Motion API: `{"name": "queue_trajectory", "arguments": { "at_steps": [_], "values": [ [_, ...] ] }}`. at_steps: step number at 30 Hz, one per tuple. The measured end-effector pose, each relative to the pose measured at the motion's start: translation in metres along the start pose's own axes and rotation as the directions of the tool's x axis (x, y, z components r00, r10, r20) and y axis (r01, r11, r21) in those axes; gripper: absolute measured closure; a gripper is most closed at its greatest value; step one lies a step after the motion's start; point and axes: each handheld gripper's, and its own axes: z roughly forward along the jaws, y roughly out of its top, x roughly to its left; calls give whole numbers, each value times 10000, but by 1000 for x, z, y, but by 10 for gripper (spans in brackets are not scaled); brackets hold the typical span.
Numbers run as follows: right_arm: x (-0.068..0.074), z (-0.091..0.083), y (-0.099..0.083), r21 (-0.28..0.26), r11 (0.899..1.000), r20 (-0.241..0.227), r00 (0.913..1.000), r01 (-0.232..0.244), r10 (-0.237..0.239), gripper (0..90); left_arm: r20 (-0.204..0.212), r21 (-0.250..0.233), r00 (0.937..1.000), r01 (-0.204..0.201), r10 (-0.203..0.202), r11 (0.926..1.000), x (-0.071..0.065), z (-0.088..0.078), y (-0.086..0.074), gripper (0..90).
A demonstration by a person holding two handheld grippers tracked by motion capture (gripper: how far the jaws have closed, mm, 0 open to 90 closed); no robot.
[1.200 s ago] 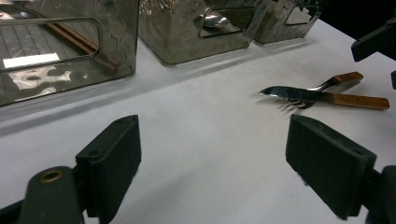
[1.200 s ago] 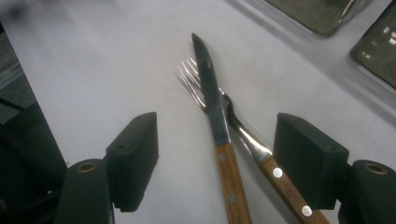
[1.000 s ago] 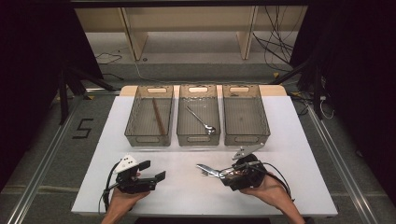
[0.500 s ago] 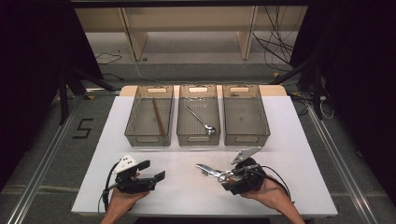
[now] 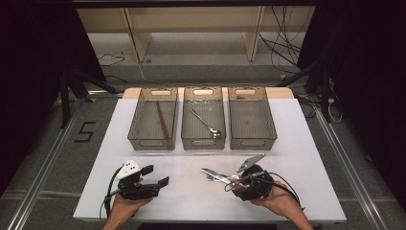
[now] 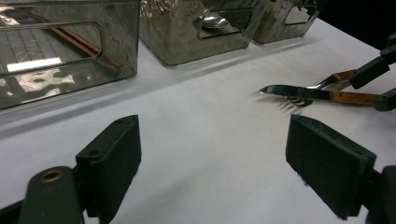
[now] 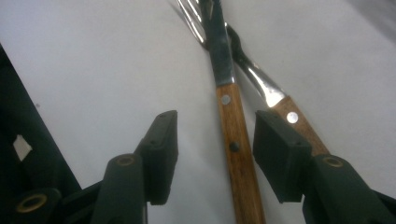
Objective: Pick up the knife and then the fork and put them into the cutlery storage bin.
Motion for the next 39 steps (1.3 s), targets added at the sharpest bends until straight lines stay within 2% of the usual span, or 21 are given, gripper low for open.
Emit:
{"name": "queue_trajectory", "arguments": {
  "at_steps": [4, 7, 11, 18, 23, 26, 30, 35, 39],
  "values": [
    [1, 6, -1, 352, 9992, 340, 9992, 183, -195, 557, 28, 8, 10000, 16, -16, 10000, 0, 1, 0, 179],
    [-1, 9, -1, 425, 9990, 454, 9988, 163, -182, 589, 27, 12, 10000, 2, -2, 10000, 0, 1, 0, 179],
    [-1, 13, 0, 576, 9976, 802, 9958, 393, -439, 628, 46, 61, 10000, -28, 28, 10000, -1, 1, 0, 179],
    [0, 14, 5, 859, 9952, 644, 9965, 471, -527, 734, 77, 25, 10000, -53, 53, 10000, -1, 1, 0, 179],
    [2, 15, 9, 1136, 9907, 660, 9944, 748, -826, 763, 76, -46, 9999, -76, 77, 10000, -1, 1, 0, 179],
    [3, 15, 9, 1200, 9901, 663, 9945, 724, -807, 766, 75, -47, 9999, -114, 115, 9999, -1, 0, 0, 179],
    [2, 14, 9, 1083, 9913, 473, 9957, 745, -800, 769, 74, -53, 9999, -103, 104, 9999, -1, 0, 0, 179],
    [0, 11, 8, 927, 9933, 595, 9955, 684, -741, 770, 78, -61, 9999, -96, 97, 9999, -1, 0, 0, 179],
    [-1, 6, 8, 667, 9959, 458, 9969, 615, -646, 770, 78, -56, 9999, -119, 120, 9999, -1, 0, 0, 179]
  ]
}}
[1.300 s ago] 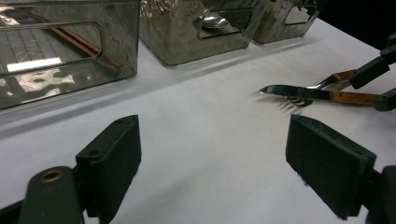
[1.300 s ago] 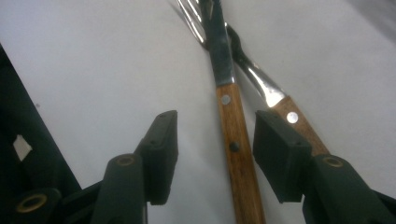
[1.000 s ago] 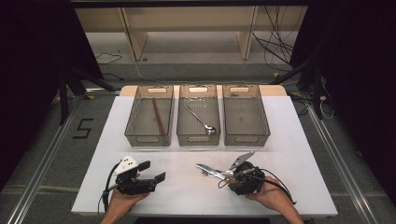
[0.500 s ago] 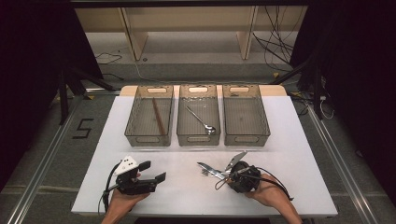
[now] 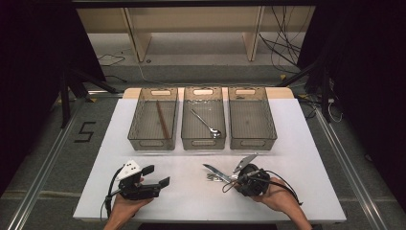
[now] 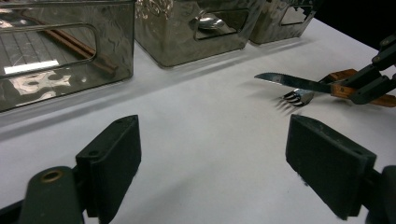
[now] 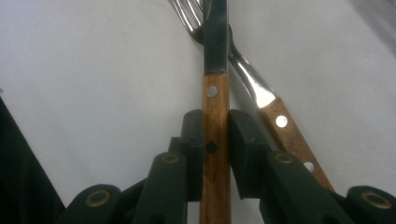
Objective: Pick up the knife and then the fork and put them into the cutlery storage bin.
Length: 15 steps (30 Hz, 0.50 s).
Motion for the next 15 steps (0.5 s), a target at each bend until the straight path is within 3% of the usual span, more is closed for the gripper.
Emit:
{"name": "queue_trajectory", "arguments": {
  "at_steps": [15],
  "values": [
    [-10, -32, 5, -1218, 9918, -113, 9992, -387, 376, 769, 2, -46, 9999, 121, -121, 9999, 1, 0, 0, 179]
  ]
}}
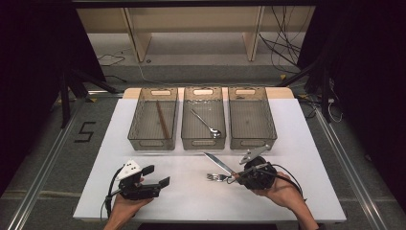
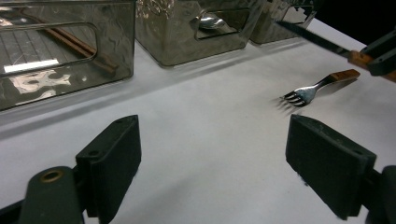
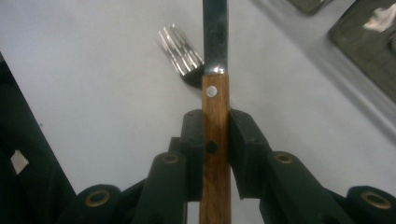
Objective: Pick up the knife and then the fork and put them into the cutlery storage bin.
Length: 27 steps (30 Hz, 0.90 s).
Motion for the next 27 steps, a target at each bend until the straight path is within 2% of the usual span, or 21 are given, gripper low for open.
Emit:
{"name": "queue_trajectory", "arguments": {
  "at_steps": [6, 8, 16, 27],
  "values": [
    [-14, -17, 11, -637, 9977, 275, 9993, -250, 268, 770, -46, -67, 10000, 16, -16, 10000, 0, -1, 0, 179],
    [-20, -22, 15, -856, 9953, 385, 9981, -452, 487, 770, -48, -67, 10000, 23, -24, 10000, 1, -1, 0, 179],
    [-52, -35, 30, -1724, 9774, 706, 9882, -1222, 1360, 770, -68, -118, 9999, 75, -75, 9999, 1, -1, 0, 179],
    [-83, -33, 50, -2007, 9607, 976, 9719, -1916, 2143, 770, -59, -69, 10000, 21, -21, 10000, 2, -1, 0, 179]
  ]
}}
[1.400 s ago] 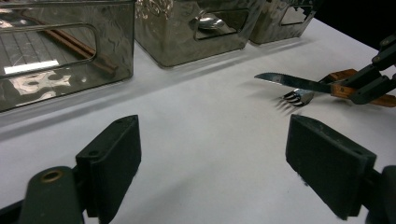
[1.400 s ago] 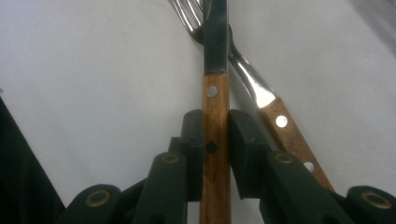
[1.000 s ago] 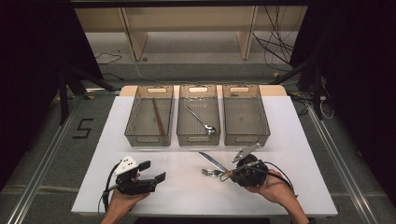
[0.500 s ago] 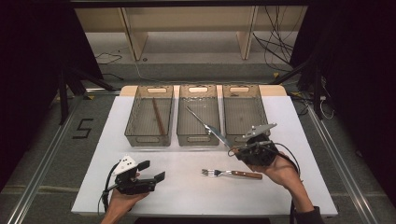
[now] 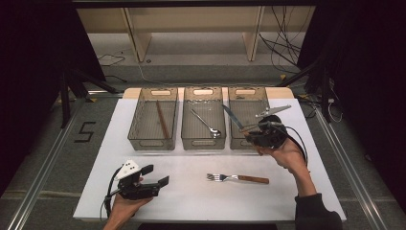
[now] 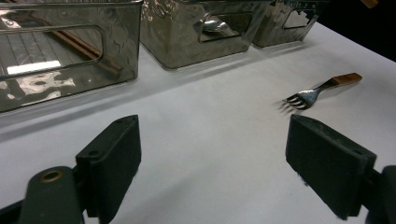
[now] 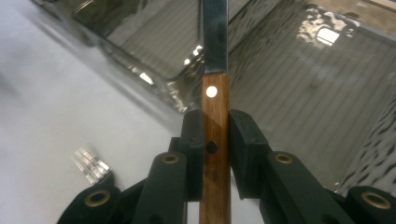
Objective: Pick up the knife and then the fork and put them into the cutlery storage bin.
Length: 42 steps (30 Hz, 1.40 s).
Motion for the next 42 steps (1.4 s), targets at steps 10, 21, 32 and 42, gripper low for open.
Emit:
{"name": "queue_trajectory", "arguments": {
  "at_steps": [10, 21, 32, 42],
  "values": [
    [-26, 17, 28, 271, 9965, 601, 9952, -793, 775, 770, -25, -34, 10000, 47, -47, 10000, 0, 0, 0, 179],
    [-49, 35, 41, 337, 9853, 944, 9820, -1672, 1634, 770, -37, -37, 10000, 38, -38, 10000, 0, 0, 0, 179],
    [-57, 54, 45, 544, 9711, 1274, 9663, -2322, 2239, 769, -17, -34, 10000, -1, 1, 10000, 0, -1, 0, 179],
    [-63, 65, 44, 718, 9570, 1566, 9508, -2809, 2673, 769, -2, -30, 10000, -3, 3, 10000, 0, -1, 1, 179]
  ]
}}
